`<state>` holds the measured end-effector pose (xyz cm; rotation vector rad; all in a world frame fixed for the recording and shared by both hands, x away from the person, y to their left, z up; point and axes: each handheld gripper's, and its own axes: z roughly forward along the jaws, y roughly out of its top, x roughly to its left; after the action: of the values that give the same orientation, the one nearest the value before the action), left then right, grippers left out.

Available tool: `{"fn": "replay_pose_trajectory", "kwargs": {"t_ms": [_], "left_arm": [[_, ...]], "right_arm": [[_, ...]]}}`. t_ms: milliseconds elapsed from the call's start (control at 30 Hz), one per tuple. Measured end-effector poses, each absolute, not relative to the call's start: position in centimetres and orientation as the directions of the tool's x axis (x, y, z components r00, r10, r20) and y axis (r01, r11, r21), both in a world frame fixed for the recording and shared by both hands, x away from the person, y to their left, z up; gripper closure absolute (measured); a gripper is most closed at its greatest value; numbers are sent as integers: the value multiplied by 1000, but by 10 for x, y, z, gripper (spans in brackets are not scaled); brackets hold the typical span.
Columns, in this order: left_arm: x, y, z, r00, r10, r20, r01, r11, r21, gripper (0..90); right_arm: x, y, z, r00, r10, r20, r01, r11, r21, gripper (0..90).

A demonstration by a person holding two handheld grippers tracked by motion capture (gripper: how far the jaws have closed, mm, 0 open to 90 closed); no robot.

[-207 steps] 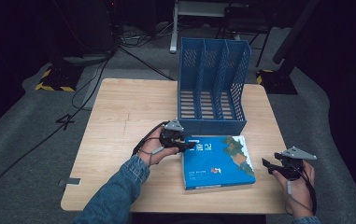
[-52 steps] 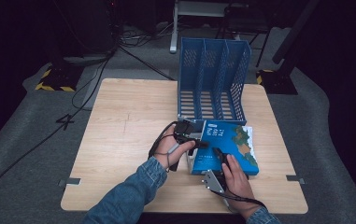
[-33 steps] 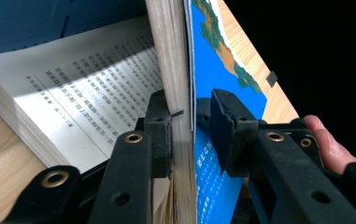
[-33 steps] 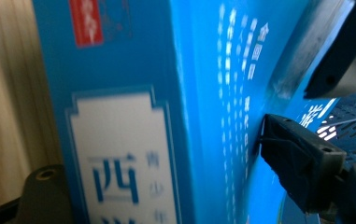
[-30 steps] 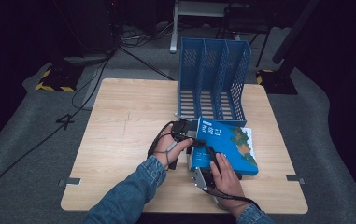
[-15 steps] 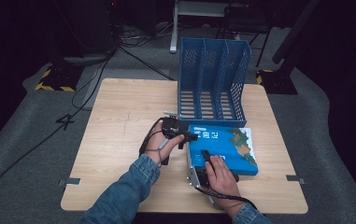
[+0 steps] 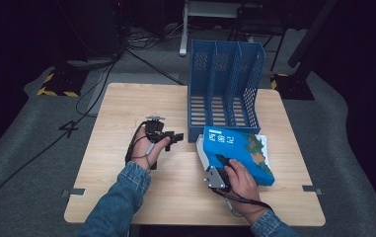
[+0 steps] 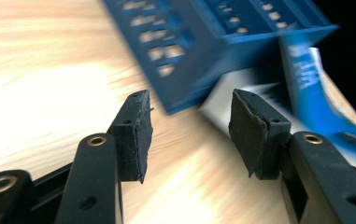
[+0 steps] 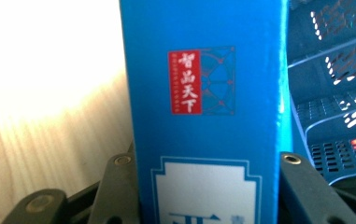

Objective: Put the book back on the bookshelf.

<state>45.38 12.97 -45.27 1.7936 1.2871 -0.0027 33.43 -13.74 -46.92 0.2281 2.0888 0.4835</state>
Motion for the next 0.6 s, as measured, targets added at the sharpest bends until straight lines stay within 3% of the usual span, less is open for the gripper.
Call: {"fn": "replay_pose_trajectory", "kwargs": {"t_ms": [333, 600], "left_arm": [[463, 167, -480, 344, 819, -458, 800, -1, 600, 495], [467, 175, -490, 318, 836, -447, 815, 0, 580, 495]], "right_arm": [[341, -163, -421, -584, 551, -596, 46, 755, 654, 616], [344, -188, -384, -607, 685, -404, 93, 566, 819, 618]]}}
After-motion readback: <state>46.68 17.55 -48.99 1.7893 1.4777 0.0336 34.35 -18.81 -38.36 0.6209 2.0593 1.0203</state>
